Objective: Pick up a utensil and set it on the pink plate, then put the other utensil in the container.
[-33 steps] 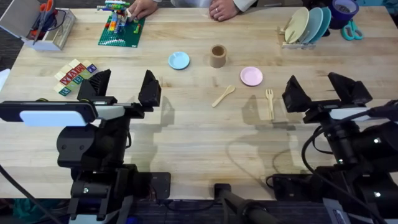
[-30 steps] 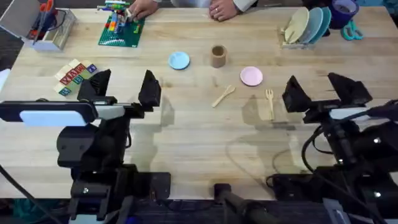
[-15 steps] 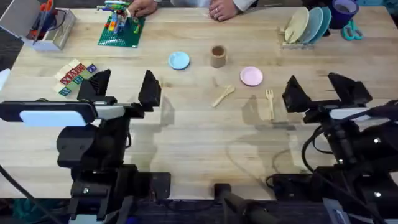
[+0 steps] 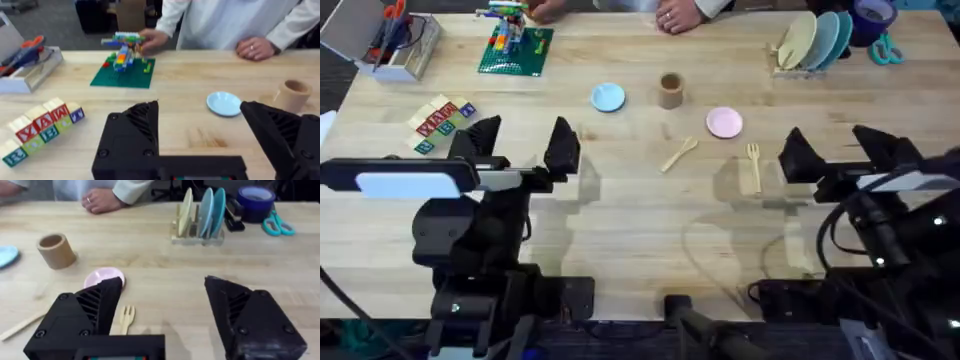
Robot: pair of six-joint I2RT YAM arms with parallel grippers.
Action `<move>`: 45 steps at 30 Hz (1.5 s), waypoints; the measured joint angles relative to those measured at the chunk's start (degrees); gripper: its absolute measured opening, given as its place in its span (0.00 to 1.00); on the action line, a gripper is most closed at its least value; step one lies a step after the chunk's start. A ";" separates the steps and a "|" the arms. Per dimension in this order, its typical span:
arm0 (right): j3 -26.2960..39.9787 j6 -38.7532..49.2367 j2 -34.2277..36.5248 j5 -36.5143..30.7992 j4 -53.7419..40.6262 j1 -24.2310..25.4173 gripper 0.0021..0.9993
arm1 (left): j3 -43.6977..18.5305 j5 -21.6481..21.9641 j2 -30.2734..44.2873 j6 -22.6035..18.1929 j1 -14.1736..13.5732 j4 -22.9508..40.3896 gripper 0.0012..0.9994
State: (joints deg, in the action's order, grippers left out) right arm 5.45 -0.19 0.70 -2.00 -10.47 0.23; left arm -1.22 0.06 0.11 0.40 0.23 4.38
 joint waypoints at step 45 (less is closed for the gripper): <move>69.85 -0.02 64.14 6.81 -57.11 0.00 1.00 | -75.23 -11.00 69.38 0.03 0.00 59.94 0.99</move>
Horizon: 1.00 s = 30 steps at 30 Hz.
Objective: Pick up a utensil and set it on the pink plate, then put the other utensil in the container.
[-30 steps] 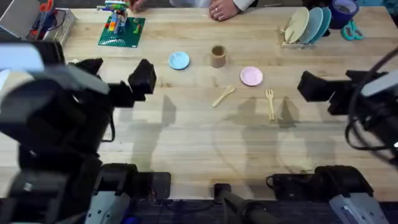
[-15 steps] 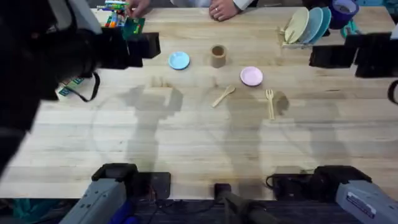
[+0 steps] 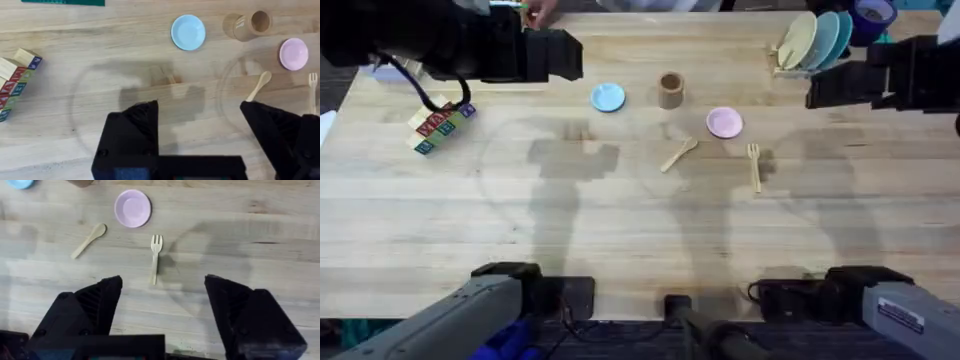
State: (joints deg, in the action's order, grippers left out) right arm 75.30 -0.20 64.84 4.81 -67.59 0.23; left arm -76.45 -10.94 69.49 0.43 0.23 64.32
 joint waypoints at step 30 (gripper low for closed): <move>0.20 -3.28 0.46 0.86 -1.48 0.00 1.00 | -0.22 -0.02 0.29 0.02 0.00 -0.10 0.99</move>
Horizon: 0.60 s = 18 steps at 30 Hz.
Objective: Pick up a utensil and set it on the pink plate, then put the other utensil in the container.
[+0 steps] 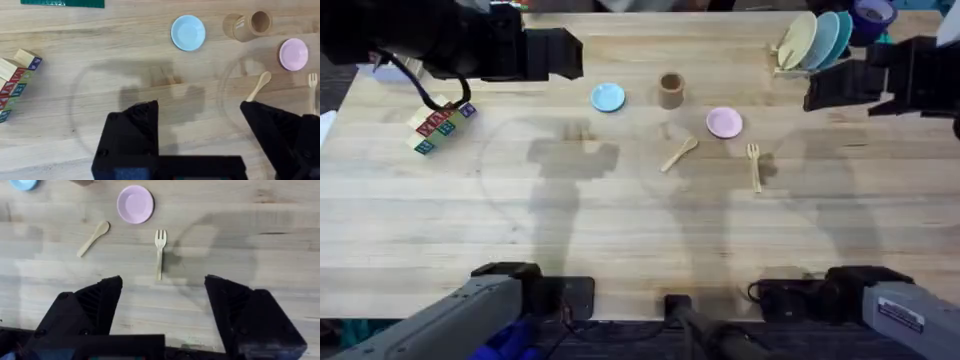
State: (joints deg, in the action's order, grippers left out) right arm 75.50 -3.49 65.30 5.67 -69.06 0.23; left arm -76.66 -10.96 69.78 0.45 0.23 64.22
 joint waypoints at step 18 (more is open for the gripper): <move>0.01 -0.79 7.35 0.37 -3.41 -2.52 1.00 | 0.00 0.00 0.02 0.00 0.00 -0.17 0.99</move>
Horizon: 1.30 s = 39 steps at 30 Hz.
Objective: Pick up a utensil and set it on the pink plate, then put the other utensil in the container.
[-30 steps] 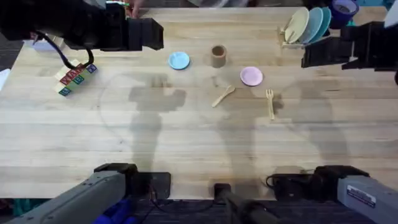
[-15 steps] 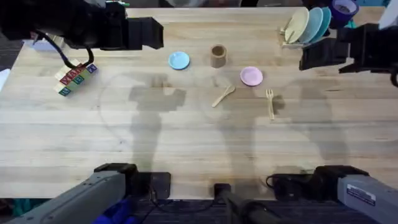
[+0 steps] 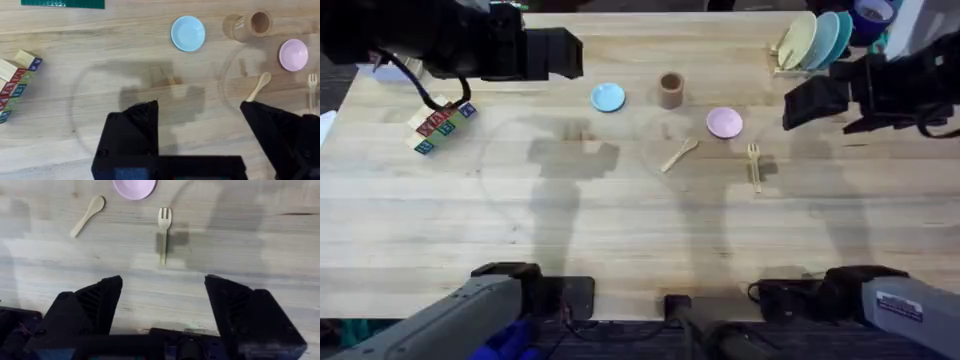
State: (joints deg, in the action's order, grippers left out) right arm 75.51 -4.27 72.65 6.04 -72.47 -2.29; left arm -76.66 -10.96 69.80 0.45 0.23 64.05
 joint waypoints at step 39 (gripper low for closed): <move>-24.39 -13.82 0.69 -9.11 27.14 -9.43 1.00 | -0.01 0.00 0.00 -0.02 0.00 0.00 0.99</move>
State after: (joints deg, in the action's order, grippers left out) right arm 51.12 -18.09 73.34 -3.06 -45.33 -11.73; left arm -76.68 -10.96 69.80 0.43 0.23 64.05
